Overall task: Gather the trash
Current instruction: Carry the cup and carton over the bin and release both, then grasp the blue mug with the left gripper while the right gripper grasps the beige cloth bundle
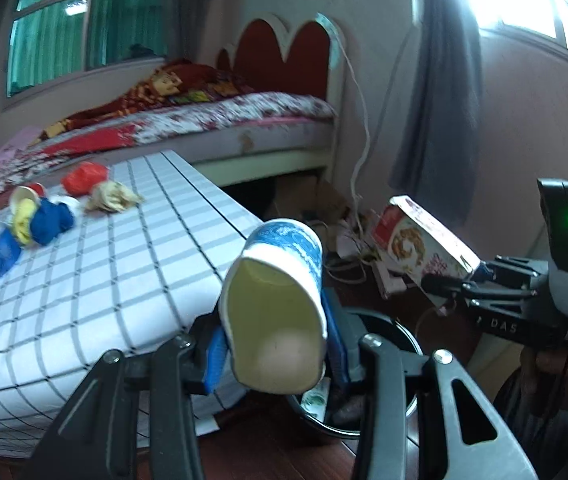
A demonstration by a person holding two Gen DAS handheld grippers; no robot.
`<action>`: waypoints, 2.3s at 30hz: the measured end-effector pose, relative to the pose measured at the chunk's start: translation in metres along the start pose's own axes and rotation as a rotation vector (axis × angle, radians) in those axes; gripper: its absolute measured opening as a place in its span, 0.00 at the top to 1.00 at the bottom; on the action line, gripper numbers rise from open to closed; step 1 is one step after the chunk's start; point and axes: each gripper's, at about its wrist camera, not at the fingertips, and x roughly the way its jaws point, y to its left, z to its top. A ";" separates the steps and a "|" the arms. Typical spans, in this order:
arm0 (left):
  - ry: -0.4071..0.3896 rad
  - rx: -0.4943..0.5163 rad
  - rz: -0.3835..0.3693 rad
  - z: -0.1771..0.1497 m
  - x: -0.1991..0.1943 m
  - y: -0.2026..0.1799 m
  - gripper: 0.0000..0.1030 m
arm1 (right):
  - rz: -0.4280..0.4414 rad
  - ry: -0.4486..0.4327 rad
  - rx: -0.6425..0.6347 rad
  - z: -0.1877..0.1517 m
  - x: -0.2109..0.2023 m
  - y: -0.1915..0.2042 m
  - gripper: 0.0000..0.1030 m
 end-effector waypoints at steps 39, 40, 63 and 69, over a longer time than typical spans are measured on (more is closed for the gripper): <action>0.301 -0.073 0.060 -0.066 0.096 -0.031 0.01 | -0.109 0.298 -0.054 -0.055 0.086 -0.046 0.01; 0.300 -0.074 0.066 -0.066 0.097 -0.029 0.01 | -0.106 0.296 -0.059 -0.054 0.086 -0.044 0.01; 0.199 -0.130 0.124 -0.041 0.057 -0.006 0.01 | -0.073 0.185 -0.041 -0.025 0.066 -0.010 0.01; 0.159 -0.142 0.146 -0.032 0.043 0.002 0.01 | -0.051 0.152 -0.032 -0.016 0.057 0.004 0.01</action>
